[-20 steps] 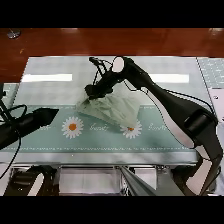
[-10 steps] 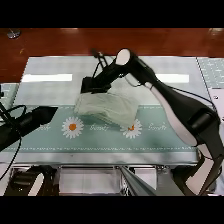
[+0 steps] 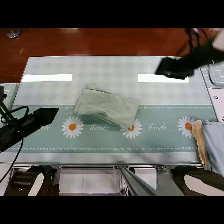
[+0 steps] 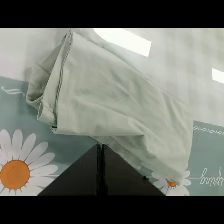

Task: Fold the shirts.

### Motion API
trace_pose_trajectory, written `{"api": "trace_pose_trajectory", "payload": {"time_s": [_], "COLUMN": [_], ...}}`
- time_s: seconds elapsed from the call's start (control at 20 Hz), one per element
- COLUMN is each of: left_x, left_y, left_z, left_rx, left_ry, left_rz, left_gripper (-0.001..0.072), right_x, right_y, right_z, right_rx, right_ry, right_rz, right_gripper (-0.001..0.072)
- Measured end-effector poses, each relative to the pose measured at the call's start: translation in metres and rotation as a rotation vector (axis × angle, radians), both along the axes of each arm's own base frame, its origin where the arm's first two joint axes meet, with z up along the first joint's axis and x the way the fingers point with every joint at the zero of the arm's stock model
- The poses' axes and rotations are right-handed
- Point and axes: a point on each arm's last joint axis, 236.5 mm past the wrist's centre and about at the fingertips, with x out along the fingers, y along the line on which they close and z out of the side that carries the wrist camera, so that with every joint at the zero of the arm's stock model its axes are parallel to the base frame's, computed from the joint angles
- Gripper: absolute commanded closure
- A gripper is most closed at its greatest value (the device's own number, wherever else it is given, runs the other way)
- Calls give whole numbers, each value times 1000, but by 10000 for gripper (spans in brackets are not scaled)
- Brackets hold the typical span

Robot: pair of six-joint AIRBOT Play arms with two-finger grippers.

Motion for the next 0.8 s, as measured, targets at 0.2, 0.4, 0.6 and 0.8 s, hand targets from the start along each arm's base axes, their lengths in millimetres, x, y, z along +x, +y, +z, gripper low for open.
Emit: {"api": "trace_pose_trajectory", "payload": {"time_s": [0.2, 0.4, 0.6, 0.8], "left_x": [-4, -8, -9, -10], "left_y": [-2, -5, -8, -9], "left_z": [-16, -27, -32, -36], "left_rx": [-11, -37, -55, -59], "left_ry": [38, 72, 94, 111], "left_rz": [-1, -2, -4, -6], "left_gripper": [680, 680, 680, 680], "right_x": [-60, -75, -76, -77], "right_y": [12, 52, 91, 131], "right_z": [-87, -140, -169, -176], "right_rx": [207, 345, 379, 410], "right_ry": [90, 164, 277, 360], "right_rz": [-218, -297, -204, -71], "right_gripper": [85, 86, 96, 394]}}
